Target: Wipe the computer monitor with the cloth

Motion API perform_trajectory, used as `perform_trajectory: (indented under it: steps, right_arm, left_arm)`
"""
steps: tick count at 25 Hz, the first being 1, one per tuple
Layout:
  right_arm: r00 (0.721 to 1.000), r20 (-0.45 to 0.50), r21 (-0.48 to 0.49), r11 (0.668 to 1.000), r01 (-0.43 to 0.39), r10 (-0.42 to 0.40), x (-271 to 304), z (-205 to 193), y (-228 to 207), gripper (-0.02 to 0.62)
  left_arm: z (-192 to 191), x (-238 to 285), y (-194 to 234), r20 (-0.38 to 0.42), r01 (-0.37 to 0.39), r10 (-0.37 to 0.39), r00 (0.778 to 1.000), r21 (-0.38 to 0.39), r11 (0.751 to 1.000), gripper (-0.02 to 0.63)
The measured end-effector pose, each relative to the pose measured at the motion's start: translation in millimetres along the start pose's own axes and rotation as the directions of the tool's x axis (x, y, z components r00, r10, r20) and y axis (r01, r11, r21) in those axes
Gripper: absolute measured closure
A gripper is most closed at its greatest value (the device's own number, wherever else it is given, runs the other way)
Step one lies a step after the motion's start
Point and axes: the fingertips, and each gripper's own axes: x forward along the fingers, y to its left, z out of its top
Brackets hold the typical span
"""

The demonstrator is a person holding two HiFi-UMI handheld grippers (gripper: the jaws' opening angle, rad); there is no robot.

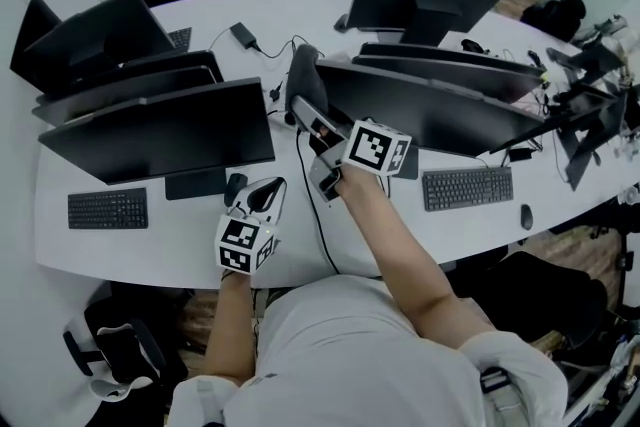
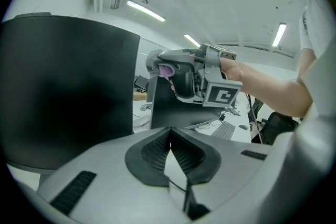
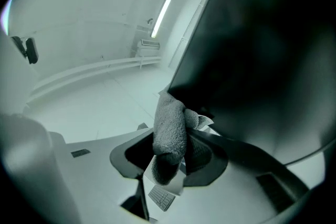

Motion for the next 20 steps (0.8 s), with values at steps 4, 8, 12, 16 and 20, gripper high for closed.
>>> perform_trajectory:
  steps: [4, 8, 12, 16, 20]
  right_arm:
    - [0.999, 0.025, 0.009, 0.999, -0.041, 0.041, -2, 12, 15, 0.445]
    - [0.996, 0.047, 0.016, 0.997, -0.081, 0.08, -4, 25, 29, 0.445]
    - [0.994, 0.063, 0.051, 0.995, -0.09, 0.087, -10, 31, 30, 0.445]
    - [0.991, 0.084, 0.11, 0.987, -0.115, 0.106, -16, 38, 32, 0.445]
    - [0.987, 0.112, 0.157, 0.978, -0.135, 0.119, -28, 45, 33, 0.445]
  left_arm:
    - [3, -3, -4, 0.0, -0.008, 0.008, 1.0, 0.009, 1.0, 0.603]
    - [7, -4, -7, 0.001, -0.019, 0.019, 1.0, 0.015, 1.0, 0.603]
    - [10, -1, -14, 0.005, -0.017, 0.017, 1.0, 0.014, 1.0, 0.603]
    - [11, 2, -22, 0.0, -0.01, 0.01, 1.0, 0.019, 1.0, 0.603]
    - [10, 7, -32, -0.007, -0.003, 0.004, 1.0, 0.027, 1.0, 0.603]
